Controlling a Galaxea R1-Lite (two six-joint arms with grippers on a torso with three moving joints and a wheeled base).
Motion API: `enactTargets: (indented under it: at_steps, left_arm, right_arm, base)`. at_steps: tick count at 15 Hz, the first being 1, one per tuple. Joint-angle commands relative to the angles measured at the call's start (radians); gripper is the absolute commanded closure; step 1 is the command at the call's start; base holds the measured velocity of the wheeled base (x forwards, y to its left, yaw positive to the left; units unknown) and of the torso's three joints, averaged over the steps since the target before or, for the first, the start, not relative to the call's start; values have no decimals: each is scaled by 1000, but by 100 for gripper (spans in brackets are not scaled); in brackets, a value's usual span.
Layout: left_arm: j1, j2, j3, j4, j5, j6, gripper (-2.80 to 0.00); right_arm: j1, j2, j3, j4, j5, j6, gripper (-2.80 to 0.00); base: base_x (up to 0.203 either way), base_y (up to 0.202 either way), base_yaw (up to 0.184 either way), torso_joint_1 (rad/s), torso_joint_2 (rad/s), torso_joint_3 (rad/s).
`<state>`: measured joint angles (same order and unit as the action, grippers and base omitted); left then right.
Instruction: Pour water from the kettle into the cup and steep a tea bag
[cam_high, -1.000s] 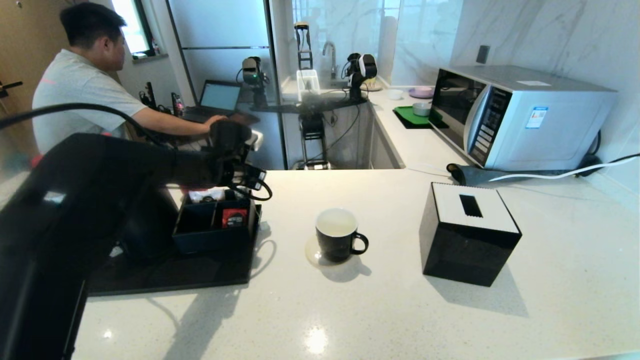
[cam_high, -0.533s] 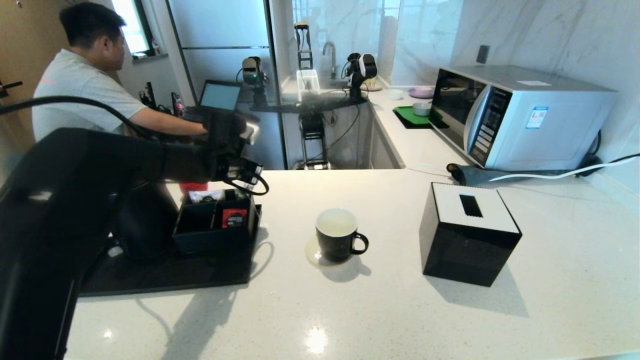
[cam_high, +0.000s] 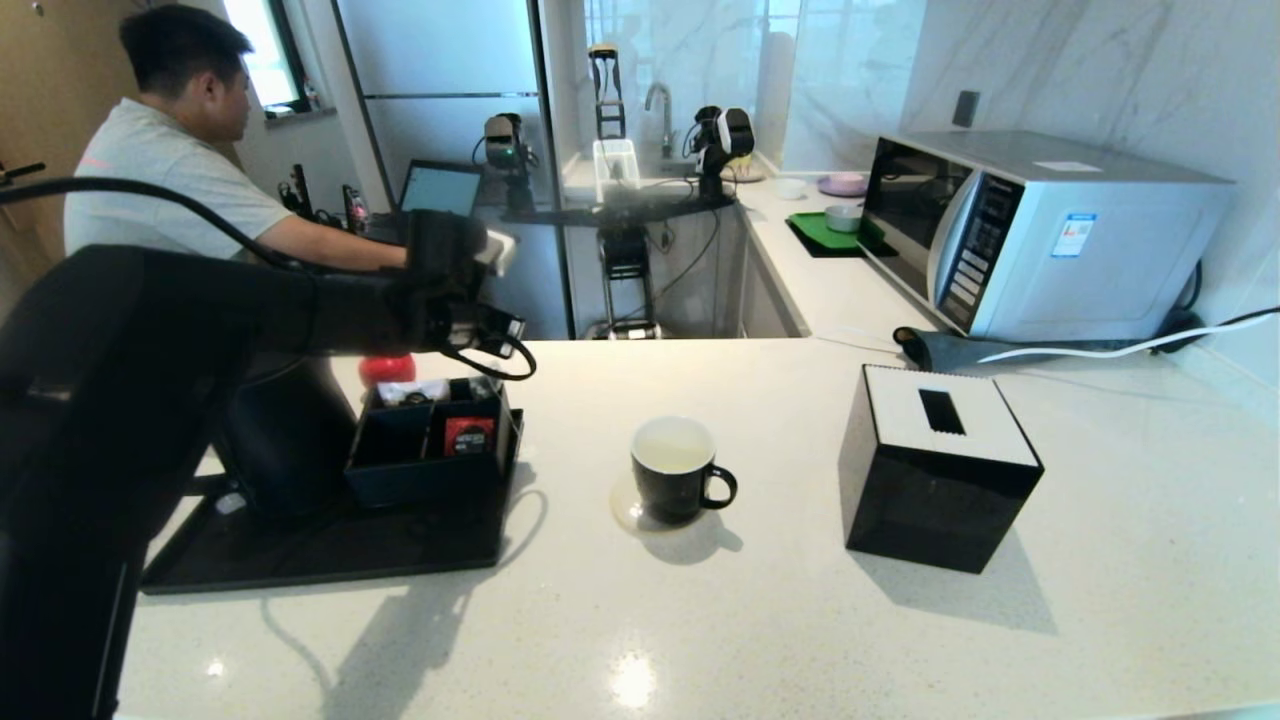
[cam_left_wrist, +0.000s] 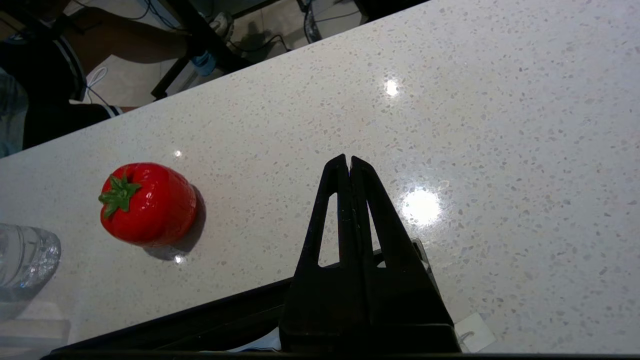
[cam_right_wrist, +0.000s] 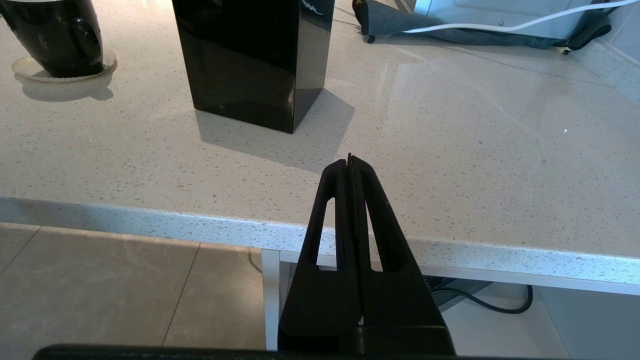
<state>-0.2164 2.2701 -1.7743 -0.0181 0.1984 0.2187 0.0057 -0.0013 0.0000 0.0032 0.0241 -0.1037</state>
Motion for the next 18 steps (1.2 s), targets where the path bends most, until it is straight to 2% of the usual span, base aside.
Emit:
enactTargets:
  at_steps: [1, 9, 13, 18]
  left_arm:
    - [-1, -18, -1, 3, 1, 1, -280]
    - [-6, -23, 9, 16, -6, -10, -280]
    - [-9, -26, -1, 75, -10, -15, -280]
    - [-21, -40, -2, 135, -13, -56, -280]
  right_arm:
    - [0, 1, 0, 0, 0, -1, 0]
    - [0, 1, 0, 0, 0, -1, 0]
    - [0, 1, 0, 0, 0, -1, 0]
    - [0, 1, 0, 0, 2, -1, 0]
  base:
    - [0, 0, 0, 0, 0, 0]
    - [0, 0, 0, 0, 0, 0]
    - [0, 0, 0, 0, 0, 0]
    - [0, 0, 0, 0, 0, 0]
